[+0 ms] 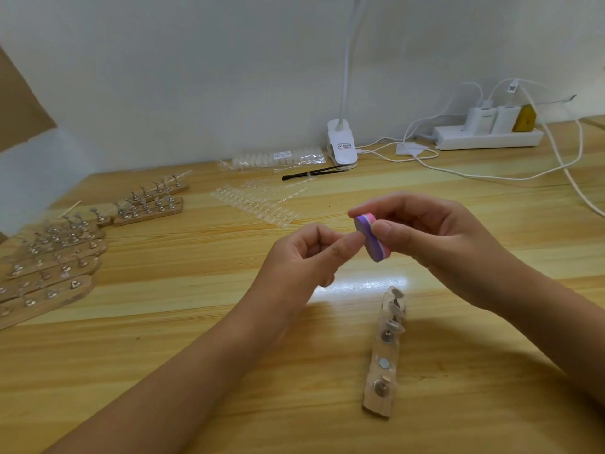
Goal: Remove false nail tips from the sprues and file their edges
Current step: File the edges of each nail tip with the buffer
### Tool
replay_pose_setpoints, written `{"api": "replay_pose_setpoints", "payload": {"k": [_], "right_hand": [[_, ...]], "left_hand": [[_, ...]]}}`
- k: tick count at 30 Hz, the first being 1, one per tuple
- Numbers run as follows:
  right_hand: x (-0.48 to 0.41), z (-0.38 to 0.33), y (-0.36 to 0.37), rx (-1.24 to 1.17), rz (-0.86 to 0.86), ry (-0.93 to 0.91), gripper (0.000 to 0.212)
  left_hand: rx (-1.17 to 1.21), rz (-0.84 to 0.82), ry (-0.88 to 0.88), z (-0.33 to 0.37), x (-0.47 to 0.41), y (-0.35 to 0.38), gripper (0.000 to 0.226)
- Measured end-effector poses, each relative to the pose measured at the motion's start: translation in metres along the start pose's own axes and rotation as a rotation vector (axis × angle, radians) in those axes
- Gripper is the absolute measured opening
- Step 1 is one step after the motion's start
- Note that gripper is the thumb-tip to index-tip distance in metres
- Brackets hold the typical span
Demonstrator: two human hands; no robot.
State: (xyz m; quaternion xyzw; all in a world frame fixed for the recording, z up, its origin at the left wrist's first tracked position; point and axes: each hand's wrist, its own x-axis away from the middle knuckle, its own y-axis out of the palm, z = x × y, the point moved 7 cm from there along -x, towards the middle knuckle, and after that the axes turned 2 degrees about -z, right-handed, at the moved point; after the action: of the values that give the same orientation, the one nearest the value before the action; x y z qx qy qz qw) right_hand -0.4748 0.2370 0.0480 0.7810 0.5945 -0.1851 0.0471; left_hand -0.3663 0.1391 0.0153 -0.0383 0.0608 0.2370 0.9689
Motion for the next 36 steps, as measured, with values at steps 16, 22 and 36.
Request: {"api": "replay_pose_setpoints", "payload": {"k": [16, 22, 36], "right_hand": [[0.0, 0.001, -0.004, 0.008, 0.087, -0.018, 0.025], [0.0, -0.004, -0.011, 0.007, 0.123, -0.043, 0.029], [0.001, -0.005, 0.003, 0.029, 0.021, -0.005, 0.026]], "left_hand": [[-0.127, -0.09, 0.015, -0.004, 0.001, 0.012, 0.016], [0.053, 0.027, -0.082, -0.011, -0.003, -0.006, 0.05], [0.088, 0.017, -0.077, -0.011, -0.003, -0.002, 0.04]]}}
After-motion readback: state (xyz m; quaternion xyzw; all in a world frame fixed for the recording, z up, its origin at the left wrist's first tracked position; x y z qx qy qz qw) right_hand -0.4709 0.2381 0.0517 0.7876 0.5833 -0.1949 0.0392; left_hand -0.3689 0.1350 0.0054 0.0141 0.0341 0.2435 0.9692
